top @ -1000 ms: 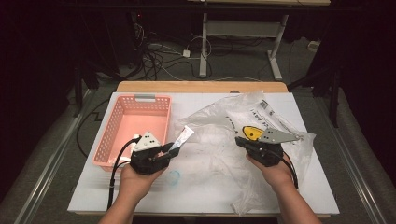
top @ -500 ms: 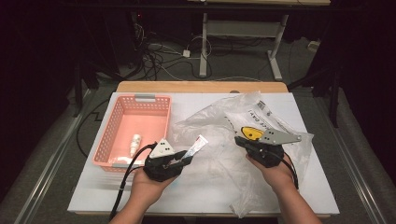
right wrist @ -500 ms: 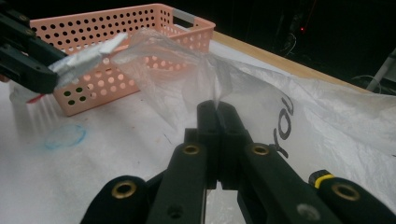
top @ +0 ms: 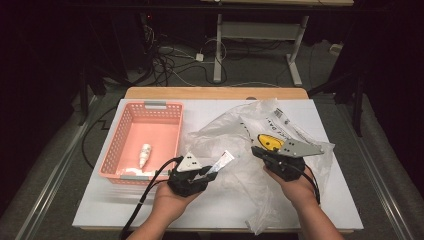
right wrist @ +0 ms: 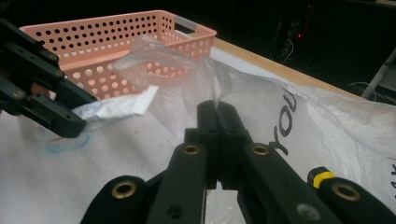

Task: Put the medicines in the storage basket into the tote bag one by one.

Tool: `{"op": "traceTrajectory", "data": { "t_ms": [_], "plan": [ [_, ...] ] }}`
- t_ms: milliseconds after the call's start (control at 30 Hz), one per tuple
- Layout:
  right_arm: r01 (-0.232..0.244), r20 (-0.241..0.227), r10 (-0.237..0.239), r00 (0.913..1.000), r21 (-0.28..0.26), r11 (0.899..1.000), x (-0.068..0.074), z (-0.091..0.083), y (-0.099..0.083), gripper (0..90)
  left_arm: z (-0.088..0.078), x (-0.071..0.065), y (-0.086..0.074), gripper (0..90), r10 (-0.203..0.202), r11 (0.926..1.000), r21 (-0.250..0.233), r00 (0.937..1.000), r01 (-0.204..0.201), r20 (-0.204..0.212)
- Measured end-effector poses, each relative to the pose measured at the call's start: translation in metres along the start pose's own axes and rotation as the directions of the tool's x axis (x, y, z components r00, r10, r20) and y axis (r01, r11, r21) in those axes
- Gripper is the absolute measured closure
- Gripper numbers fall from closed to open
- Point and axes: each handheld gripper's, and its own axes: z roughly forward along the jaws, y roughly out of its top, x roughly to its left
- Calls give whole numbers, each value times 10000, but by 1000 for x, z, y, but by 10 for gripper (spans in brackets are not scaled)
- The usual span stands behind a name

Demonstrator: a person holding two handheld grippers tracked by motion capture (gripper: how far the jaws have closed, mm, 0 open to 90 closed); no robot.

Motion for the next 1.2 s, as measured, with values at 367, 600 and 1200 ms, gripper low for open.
{"op": "traceTrajectory", "data": {
  "t_ms": [367,600,1200],
  "plan": [
    [-34,0,34,10000,-49,10000,-1,1,0,900,39,1,9,687,-34,9994,338,9999,38,-128],
    [-64,0,64,10000,-75,10000,-2,1,0,900,58,3,19,687,55,9994,347,9996,-46,-270],
    [-71,-22,71,10000,-92,9999,-4,3,0,900,104,-2,33,686,295,9991,313,9987,-282,-424]
  ]
}}
